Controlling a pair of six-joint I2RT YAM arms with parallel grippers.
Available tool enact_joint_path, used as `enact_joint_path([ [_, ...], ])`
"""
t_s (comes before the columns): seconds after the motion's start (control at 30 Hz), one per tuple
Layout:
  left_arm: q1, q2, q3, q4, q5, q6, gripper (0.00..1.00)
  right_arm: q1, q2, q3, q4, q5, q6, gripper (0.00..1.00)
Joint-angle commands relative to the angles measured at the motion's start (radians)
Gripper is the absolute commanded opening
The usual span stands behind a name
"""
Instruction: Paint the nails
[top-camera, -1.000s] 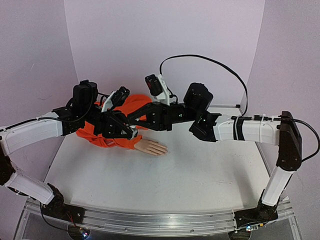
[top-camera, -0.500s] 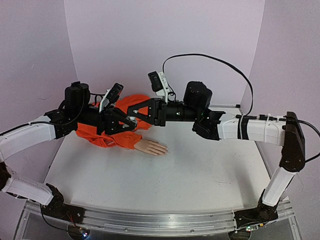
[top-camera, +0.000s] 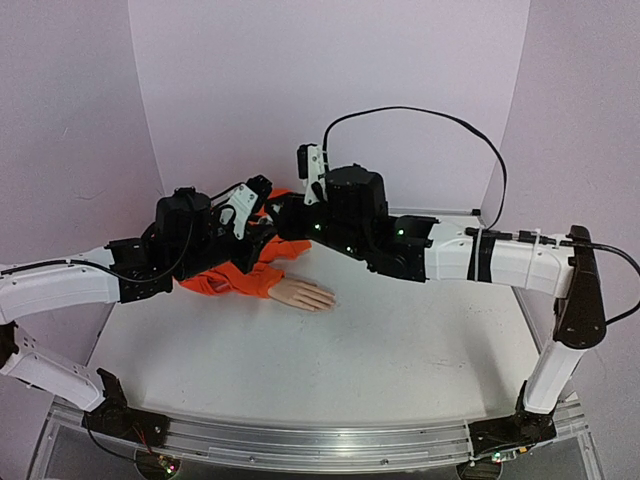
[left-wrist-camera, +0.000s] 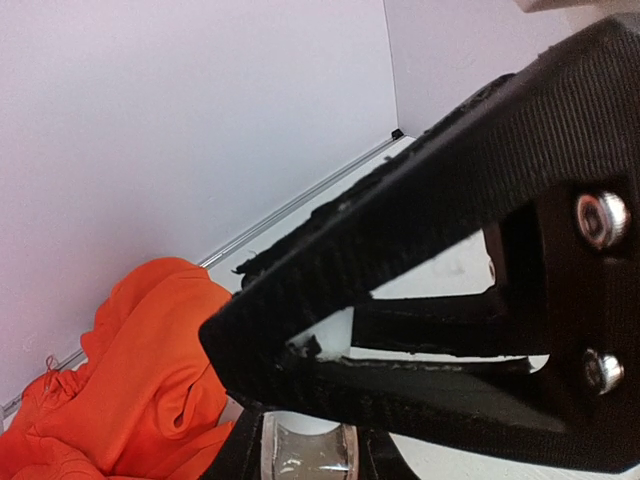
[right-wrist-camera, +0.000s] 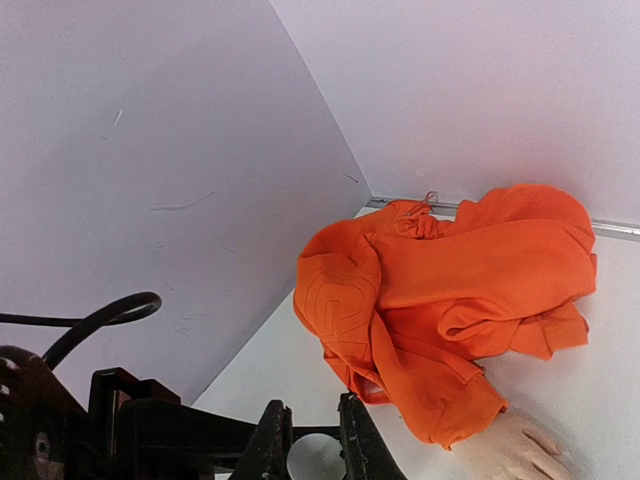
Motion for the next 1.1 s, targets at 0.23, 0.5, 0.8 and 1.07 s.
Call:
enact_joint_path([
  [0.23, 0.062, -0.04, -0.016, 0.03, -0.076, -0.07, 0.3, 0.06, -0.051, 0.03, -0.041, 0.129, -0.037, 0.0],
  [0.5, 0.062, -0.143, -0.1, 0.029, 0.299, -0.058, 0.99, -0.073, -0.143, -0.162, 0.016, 0.21, -0.027, 0.0],
  [0.8, 0.069, -0.228, -0.16, 0.023, 0.301, -0.072, 0.99, -0.44, -0.235, -0.589, 0.102, 0.299, 0.055, 0.0],
  [1.07, 0.07, -0.205, -0.135, 0.007, 0.311, -0.088, 0.99, -0.771, -0.05, -0.644, 0.227, 0.339, 0.036, 0.0],
])
